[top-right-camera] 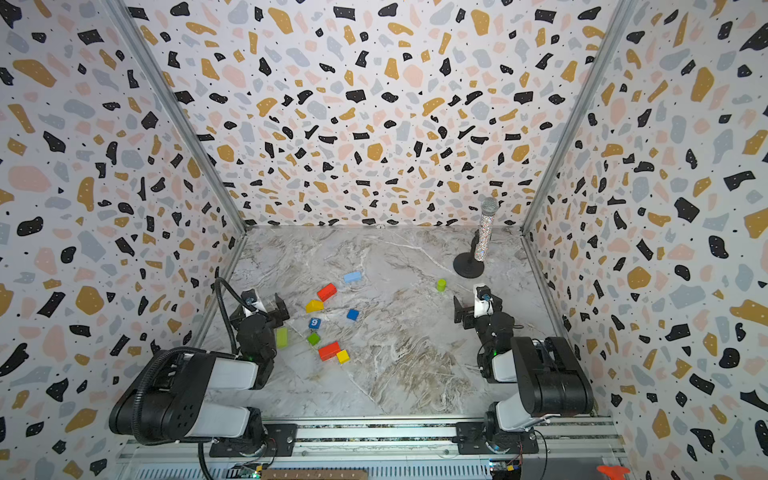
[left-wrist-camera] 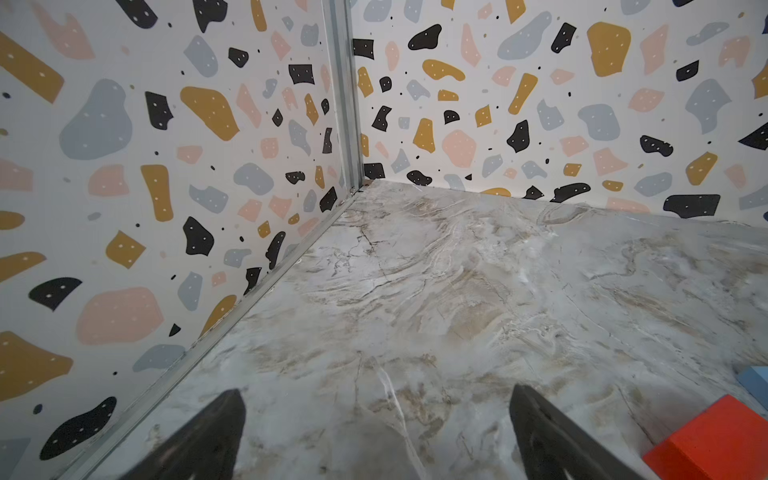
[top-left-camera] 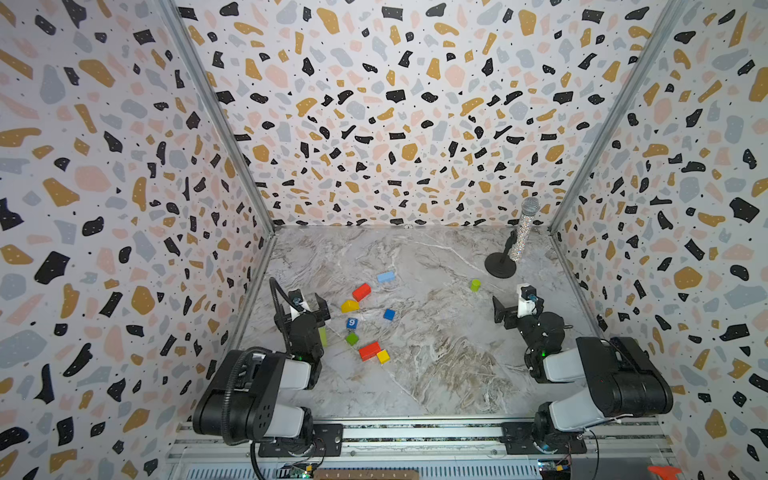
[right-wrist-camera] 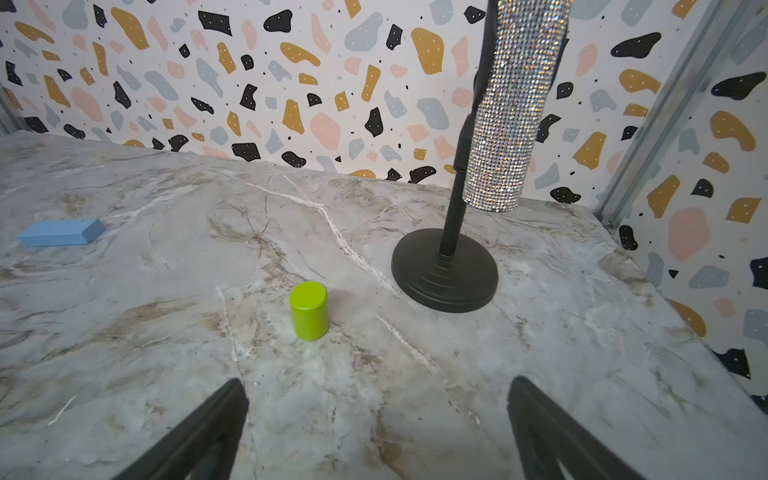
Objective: Build the wood block tower
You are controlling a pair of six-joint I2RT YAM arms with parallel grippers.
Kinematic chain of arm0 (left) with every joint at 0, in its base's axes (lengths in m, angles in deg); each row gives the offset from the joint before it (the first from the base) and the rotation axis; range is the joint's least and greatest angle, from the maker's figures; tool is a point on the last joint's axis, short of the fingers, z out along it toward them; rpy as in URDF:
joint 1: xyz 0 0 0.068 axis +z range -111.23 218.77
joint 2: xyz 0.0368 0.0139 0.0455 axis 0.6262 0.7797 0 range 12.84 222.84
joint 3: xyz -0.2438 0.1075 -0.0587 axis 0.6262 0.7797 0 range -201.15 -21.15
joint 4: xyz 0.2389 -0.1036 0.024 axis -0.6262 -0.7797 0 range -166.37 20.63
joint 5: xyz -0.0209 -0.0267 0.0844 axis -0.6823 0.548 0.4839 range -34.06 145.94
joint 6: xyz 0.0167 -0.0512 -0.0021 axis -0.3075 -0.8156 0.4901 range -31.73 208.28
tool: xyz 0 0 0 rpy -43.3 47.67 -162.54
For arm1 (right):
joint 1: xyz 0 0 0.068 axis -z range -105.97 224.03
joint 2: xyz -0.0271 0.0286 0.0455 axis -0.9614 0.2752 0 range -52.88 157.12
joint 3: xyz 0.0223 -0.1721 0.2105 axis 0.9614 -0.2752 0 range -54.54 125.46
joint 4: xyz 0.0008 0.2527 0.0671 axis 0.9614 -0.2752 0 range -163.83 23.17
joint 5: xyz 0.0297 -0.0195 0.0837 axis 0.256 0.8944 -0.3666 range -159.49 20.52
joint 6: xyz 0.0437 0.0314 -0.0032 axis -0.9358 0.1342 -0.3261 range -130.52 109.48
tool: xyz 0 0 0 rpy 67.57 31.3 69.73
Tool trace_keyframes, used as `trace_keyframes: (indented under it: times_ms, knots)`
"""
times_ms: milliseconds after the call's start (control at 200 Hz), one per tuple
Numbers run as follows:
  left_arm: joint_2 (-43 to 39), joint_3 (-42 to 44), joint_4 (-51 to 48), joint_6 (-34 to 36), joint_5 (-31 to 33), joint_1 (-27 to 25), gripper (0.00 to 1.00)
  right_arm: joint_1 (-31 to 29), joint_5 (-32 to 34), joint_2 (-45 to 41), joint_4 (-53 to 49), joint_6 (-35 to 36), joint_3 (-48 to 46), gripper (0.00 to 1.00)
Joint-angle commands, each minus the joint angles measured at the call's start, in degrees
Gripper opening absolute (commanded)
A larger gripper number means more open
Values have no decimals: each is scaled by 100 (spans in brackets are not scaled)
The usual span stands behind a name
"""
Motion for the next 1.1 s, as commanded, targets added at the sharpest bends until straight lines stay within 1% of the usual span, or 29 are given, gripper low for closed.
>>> trace_keyframes:
  times_ms: [0,250,295,340,370,956,1096]
  knots:
    - [0,-97,237,59,-3,24,100,-25,3,-26,36,46,92,99]
    - [1,-98,237,63,-6,24,100,-23,18,-15,30,37,90,99]
    - [1,-95,237,62,-4,24,100,0,110,-18,39,-13,87,99]
    - [1,-100,237,63,-6,24,100,1,442,-11,-84,-143,160,99]
    - [1,-100,237,63,-5,24,100,-16,539,-17,-101,-158,158,99]
    - [39,-153,167,60,9,24,100,-95,681,1,-158,-125,204,99]
    - [-12,-118,201,53,14,24,100,-461,1397,-56,134,75,-13,99]
